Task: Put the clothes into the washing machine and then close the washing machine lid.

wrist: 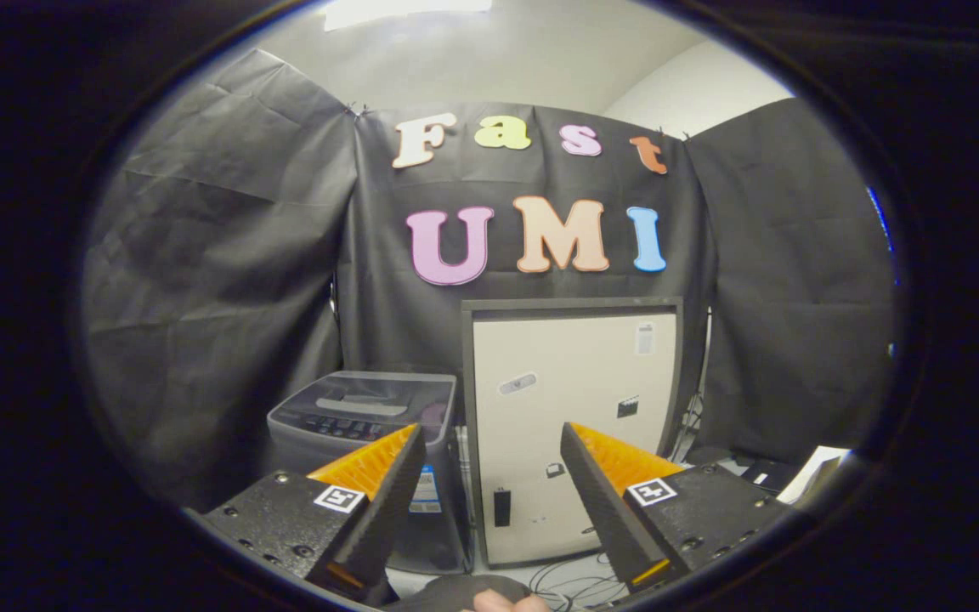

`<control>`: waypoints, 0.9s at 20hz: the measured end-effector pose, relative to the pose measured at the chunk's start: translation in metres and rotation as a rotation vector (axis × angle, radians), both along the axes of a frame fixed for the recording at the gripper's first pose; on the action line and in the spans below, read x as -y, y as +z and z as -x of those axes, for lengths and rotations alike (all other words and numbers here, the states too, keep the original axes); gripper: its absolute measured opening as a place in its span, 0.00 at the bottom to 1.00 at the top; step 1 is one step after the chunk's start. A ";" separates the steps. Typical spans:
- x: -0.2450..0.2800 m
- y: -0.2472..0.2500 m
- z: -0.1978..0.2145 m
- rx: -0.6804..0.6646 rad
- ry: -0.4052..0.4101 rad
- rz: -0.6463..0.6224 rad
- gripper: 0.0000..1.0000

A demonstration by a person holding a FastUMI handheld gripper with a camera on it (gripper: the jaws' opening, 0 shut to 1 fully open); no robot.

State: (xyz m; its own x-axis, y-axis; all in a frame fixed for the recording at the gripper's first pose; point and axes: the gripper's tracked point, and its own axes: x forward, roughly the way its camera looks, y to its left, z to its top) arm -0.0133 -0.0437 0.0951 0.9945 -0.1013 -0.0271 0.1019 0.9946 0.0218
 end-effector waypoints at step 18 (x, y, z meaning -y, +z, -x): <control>-0.034 -0.062 0.031 0.020 0.012 0.053 0.98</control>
